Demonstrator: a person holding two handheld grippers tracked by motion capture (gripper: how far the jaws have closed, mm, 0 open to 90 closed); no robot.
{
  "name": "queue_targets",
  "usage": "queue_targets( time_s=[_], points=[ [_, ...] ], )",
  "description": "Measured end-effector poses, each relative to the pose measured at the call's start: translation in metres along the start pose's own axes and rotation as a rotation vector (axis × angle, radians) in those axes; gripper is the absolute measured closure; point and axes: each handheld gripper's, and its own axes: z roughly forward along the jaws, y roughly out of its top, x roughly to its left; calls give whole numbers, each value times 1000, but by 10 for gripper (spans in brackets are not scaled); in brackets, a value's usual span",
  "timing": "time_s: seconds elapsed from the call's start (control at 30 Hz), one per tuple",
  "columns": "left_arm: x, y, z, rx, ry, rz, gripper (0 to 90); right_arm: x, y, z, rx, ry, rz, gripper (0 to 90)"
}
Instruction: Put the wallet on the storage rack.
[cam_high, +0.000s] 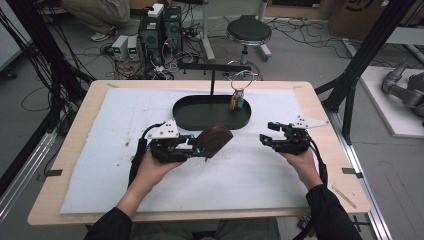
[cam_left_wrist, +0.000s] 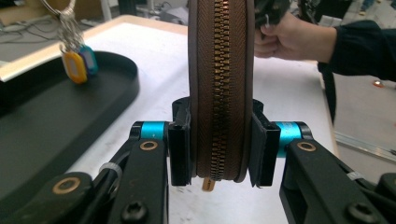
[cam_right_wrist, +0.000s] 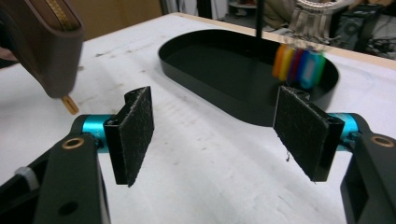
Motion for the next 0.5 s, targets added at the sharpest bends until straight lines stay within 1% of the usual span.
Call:
queue_targets(
  time_s=[0.1,0.13,0.2,0.23,0.37,0.5],
  points=[
    [4,5,-1,4,29,4,660,-1,0,-1,-2,-24,0,297],
    [6,7,-1,7,43,2,660,-1,0,-1,0,-29,2,297],
    [10,10,-1,16,58,6,660,-2,0,-1,9,-42,2,297],
    [12,12,0,11,69,-3,661,-2,-1,0,12,-45,4,298],
    [21,20,-1,37,107,15,661,-2,0,-1,11,-50,-3,298],
    [28,30,-1,38,138,23,662,-4,-1,-2,5,-55,5,298]
  ],
)
